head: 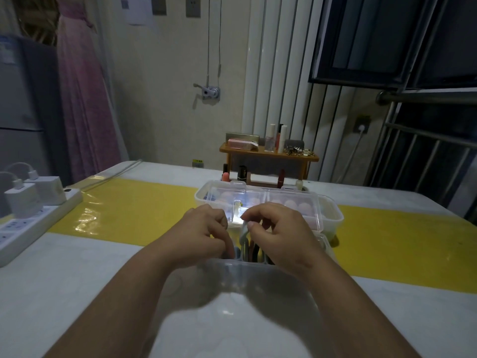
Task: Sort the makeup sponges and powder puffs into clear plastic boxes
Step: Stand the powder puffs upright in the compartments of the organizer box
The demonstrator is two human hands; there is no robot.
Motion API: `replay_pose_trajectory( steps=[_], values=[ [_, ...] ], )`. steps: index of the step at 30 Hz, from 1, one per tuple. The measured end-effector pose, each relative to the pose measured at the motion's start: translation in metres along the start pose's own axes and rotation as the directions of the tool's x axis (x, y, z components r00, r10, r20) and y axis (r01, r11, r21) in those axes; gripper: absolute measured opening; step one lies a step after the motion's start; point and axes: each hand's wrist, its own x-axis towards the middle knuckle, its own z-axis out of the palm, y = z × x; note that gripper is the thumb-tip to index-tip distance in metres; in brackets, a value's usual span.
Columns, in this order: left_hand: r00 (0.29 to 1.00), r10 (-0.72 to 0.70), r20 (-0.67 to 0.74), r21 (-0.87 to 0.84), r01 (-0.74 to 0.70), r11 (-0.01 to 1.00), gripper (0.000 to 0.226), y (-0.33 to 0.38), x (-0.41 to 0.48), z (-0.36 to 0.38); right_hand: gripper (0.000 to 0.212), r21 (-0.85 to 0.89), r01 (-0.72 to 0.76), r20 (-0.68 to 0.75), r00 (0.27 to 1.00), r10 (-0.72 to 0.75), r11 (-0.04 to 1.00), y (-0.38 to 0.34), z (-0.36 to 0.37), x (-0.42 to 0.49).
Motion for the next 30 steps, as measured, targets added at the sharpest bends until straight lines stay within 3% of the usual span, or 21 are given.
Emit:
replay_pose_trajectory(
  steps=[3,12,22,26,30],
  values=[
    [1.0,-0.002,-0.002,-0.003,0.002,1.0,0.03,0.0,0.001,0.0,0.018,0.016,0.018,0.006,1.0,-0.018,1.0,-0.002,0.001,-0.001],
    [1.0,0.007,-0.006,0.009,-0.007,1.0,0.026,-0.002,0.001,-0.001,0.027,-0.165,-0.001,0.185,0.982,0.032,0.986,0.004,0.015,0.005],
    [0.999,-0.007,0.043,0.009,0.007,1.0,0.032,-0.002,-0.004,-0.005,0.023,-0.389,0.052,0.174,0.985,0.017,0.92,0.005,0.019,0.007],
    [0.999,-0.045,-0.01,-0.175,0.043,0.984,0.026,0.0,-0.006,-0.005,0.031,-0.441,0.106,0.248,0.969,0.008,0.891,0.001,0.017,0.009],
    [0.998,-0.048,-0.029,-0.232,0.04,0.972,0.046,-0.004,-0.004,-0.005,0.039,-0.477,0.102,0.296,0.954,0.05,0.873,-0.003,0.018,0.011]
  ],
)
